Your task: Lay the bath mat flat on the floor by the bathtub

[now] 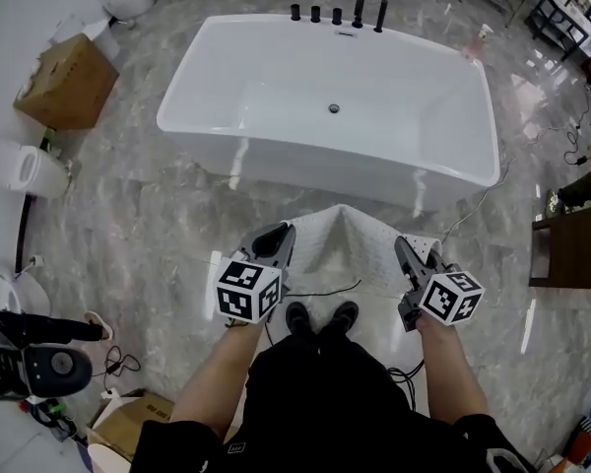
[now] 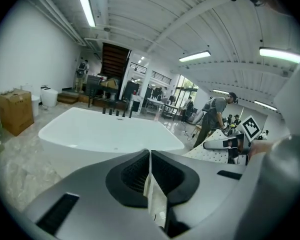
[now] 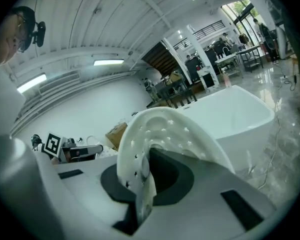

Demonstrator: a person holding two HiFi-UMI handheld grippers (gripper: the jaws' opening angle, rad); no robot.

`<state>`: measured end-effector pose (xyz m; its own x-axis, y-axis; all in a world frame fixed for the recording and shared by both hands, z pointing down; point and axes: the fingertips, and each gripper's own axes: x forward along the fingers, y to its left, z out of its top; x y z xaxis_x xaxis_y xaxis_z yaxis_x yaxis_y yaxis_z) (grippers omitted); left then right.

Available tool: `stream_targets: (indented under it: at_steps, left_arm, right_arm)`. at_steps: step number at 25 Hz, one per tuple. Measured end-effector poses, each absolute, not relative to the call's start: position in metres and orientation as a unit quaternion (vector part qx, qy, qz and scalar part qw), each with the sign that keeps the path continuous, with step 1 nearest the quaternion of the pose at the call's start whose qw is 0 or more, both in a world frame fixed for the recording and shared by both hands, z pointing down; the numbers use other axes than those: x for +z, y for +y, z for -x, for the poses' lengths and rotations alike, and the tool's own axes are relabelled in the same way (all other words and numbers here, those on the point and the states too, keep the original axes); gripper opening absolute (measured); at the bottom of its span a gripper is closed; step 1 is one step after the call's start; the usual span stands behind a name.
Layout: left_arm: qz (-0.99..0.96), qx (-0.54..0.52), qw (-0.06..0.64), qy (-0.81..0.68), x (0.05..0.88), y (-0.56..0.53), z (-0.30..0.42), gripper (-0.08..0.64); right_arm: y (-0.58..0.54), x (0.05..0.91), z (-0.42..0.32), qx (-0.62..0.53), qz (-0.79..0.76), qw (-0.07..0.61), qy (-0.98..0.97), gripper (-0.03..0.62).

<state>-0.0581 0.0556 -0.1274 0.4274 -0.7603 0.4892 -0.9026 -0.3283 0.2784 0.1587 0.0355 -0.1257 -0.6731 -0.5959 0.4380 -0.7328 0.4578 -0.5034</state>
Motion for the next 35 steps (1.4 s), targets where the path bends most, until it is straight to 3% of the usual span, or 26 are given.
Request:
stream_targets:
  at_steps: [17,26,35]
  left_arm:
    - [-0.776,0.162,0.311,-0.525,-0.018,0.042,0.125,0.018]
    - [-0.766,0.195,0.317,-0.524,0.103,0.013,0.125,0.018]
    - [-0.76,0.228,0.329,-0.512,0.268,0.012,0.141,0.018]
  right_arm:
    - [0.026,-0.011,-0.08,0.378,-0.362,0.16,-0.837,0.02]
    - [-0.012,0.105,-0.063,0.375,-0.347,0.181,-0.84,0.02]
    - [-0.014,0.277,-0.048,0.388,-0.347,0.21,-0.827,0.02]
